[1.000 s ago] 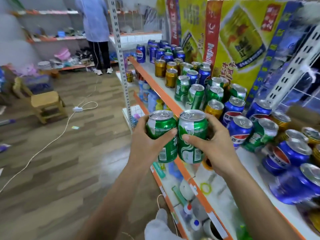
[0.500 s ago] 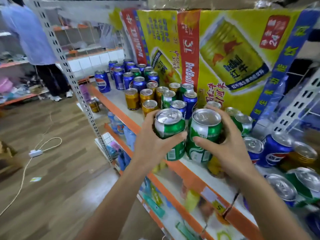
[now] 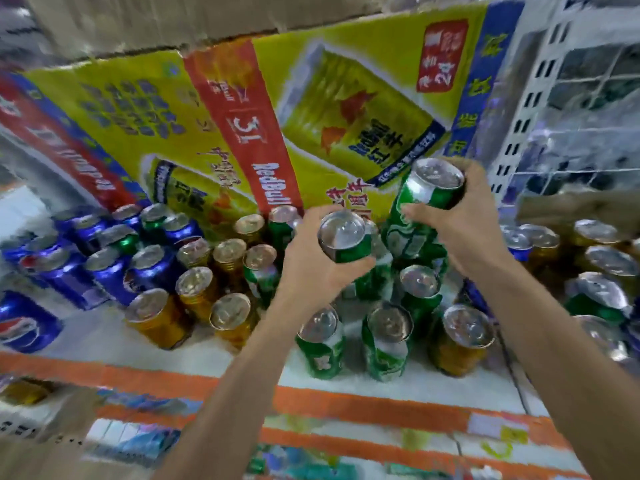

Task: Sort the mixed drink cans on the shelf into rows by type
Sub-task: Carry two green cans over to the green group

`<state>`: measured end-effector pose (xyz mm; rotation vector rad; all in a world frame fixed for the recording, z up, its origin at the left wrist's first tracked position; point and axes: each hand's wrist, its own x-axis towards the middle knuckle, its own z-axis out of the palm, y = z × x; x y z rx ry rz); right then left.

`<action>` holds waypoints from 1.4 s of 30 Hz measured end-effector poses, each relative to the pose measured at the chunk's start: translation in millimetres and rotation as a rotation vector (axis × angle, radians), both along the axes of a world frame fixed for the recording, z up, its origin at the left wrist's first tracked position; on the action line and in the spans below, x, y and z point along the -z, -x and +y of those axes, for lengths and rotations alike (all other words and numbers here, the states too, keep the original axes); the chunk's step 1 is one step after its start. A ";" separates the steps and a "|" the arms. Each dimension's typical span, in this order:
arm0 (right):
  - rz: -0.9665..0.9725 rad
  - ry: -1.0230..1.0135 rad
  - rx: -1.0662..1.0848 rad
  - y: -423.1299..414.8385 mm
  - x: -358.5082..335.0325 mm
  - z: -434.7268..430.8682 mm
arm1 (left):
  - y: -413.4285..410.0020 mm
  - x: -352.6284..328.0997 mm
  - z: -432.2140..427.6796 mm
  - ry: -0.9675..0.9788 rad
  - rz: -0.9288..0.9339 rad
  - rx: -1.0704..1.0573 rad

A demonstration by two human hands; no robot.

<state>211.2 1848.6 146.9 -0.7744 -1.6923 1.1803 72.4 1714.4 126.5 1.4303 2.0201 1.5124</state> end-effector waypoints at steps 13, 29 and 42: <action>-0.333 -0.191 0.135 -16.5 5.2 14.1 | 4.2 34.3 33.8 0.575 0.623 0.129; -0.645 -0.344 0.136 -42.1 -8.5 21.9 | 12.6 21.5 39.7 0.789 0.583 0.404; -0.985 -0.379 0.014 -37.3 3.2 24.1 | 7.5 0.9 56.9 0.575 0.558 0.249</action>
